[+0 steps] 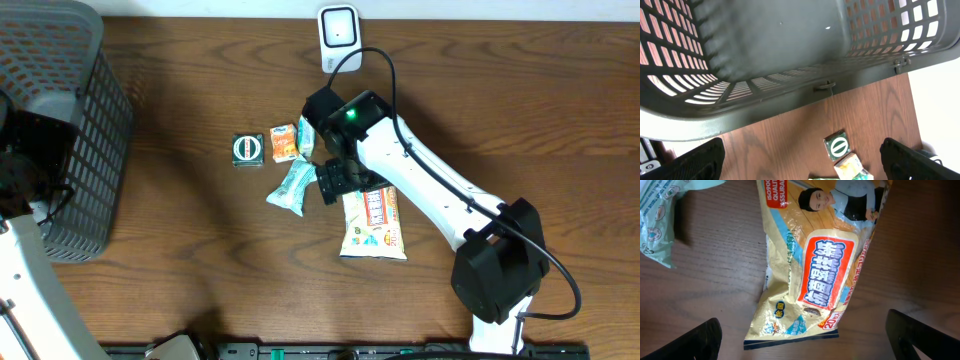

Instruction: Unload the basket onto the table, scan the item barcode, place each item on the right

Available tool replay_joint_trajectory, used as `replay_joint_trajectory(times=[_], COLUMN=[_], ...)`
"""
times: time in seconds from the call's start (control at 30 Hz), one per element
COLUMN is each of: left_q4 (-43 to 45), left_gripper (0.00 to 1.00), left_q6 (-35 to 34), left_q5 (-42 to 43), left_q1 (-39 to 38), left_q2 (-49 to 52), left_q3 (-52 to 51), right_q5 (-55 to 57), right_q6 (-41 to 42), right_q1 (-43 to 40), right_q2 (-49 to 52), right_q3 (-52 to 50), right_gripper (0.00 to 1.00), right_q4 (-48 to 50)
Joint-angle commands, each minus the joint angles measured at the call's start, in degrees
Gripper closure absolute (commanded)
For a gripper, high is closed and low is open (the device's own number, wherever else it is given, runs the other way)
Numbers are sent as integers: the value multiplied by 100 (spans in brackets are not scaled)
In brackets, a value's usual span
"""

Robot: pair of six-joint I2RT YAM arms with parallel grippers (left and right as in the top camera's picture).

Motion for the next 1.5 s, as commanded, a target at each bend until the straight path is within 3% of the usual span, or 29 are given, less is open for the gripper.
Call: replay_joint_trajectory(times=[0.0, 0.43, 1.27, 1.47], left_q4=[-15, -15, -15, -15], left_gripper=[3, 2, 2, 2], left_q6=[-9, -9, -9, -9], left_q5=[-33, -33, -33, -33], left_q1=[22, 22, 22, 22], left_q2=[0, 0, 0, 0], left_q3=[15, 15, 15, 15], right_q5=[46, 422, 1875, 1764], right_q6=[114, 673, 1397, 1091], right_q1=[72, 411, 968, 933], right_q2=[11, 13, 15, 17], right_q3=[-63, -1543, -2317, -2789], right_gripper=[1, 1, 1, 1], right_q4=[9, 1069, 1639, 2308])
